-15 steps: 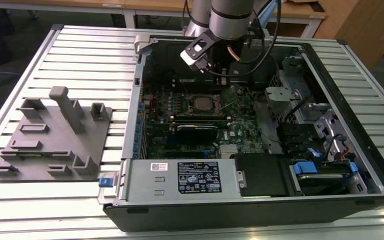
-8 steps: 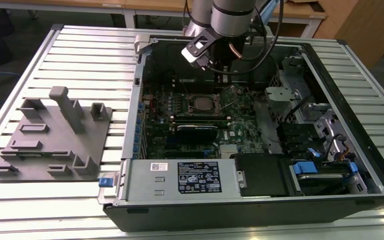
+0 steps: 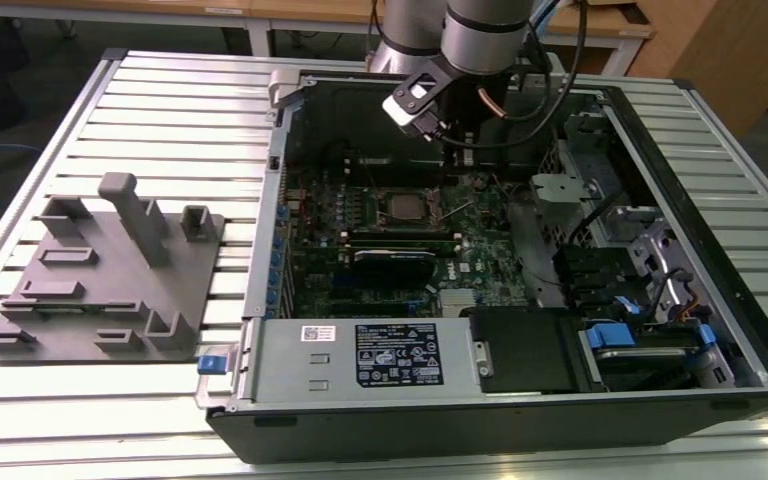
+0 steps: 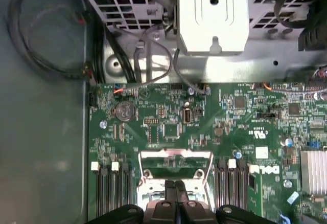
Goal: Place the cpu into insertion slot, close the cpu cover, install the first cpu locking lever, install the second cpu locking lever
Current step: 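Close the cpu cover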
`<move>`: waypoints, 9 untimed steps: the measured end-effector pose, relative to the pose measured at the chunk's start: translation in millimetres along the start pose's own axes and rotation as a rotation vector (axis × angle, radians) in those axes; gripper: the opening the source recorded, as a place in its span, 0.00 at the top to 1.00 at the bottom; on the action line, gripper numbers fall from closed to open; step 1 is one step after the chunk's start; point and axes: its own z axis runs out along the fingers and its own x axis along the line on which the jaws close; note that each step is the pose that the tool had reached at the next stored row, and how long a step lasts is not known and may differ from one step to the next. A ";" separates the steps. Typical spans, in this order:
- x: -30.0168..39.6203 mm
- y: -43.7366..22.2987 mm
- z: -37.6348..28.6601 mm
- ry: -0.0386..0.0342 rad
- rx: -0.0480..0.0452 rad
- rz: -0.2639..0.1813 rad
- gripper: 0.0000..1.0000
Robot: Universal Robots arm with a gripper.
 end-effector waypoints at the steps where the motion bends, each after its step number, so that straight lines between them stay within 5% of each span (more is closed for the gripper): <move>1: 0.0 0.1 0.0 0.0000 0.0001 0.000 0.90; 9: 0.1 1.8 -3.3 0.0002 0.0017 0.000 0.90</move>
